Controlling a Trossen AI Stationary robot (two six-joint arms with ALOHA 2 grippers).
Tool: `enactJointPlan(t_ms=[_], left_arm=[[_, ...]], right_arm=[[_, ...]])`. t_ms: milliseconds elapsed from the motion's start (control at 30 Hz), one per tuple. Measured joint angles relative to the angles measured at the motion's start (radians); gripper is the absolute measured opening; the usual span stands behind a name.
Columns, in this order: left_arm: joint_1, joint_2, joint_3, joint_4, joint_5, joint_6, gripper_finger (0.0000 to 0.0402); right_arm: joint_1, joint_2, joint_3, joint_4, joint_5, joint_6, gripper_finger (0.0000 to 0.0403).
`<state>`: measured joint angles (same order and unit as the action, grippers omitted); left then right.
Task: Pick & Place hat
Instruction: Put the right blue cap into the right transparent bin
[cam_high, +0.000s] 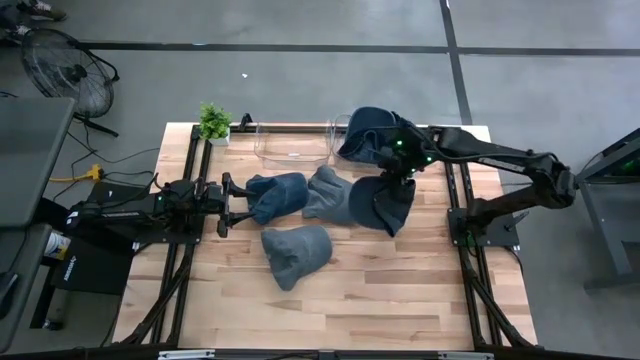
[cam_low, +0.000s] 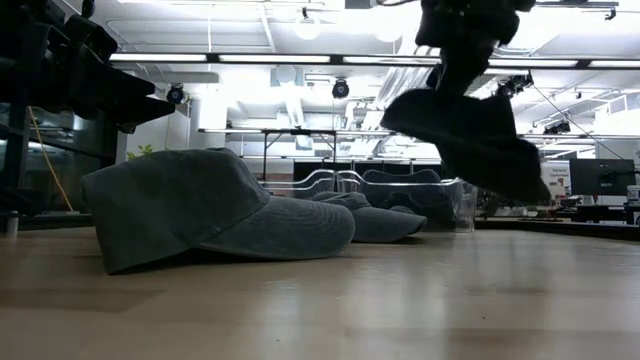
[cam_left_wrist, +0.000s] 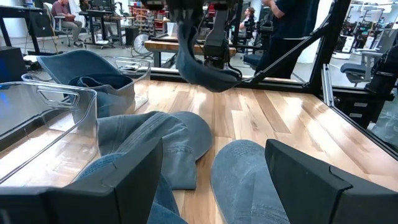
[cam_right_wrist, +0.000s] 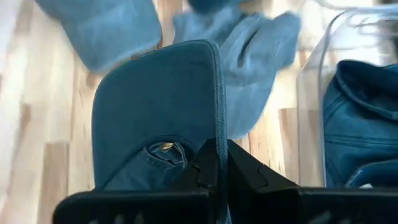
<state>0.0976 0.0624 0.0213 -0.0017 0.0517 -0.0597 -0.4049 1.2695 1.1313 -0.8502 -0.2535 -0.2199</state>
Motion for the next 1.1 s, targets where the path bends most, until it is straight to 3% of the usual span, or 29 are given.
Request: enactJointPlan(t_ms=[367, 633, 1100], left_arm=[[0.000, 0.000, 0.000, 0.000, 0.000, 0.000, 0.0280], [0.000, 0.000, 0.000, 0.000, 0.000, 0.000, 0.0280], [0.000, 0.000, 0.000, 0.000, 0.000, 0.000, 0.0280]], right_arm=[[-0.010, -0.066, 0.000, 0.167, 0.010, 0.200, 0.0002], [-0.077, -0.066, 0.000, 0.251, 0.019, 0.298, 0.0002], [-0.199, -0.066, 0.000, 0.373, 0.014, 0.327, 0.0002]])
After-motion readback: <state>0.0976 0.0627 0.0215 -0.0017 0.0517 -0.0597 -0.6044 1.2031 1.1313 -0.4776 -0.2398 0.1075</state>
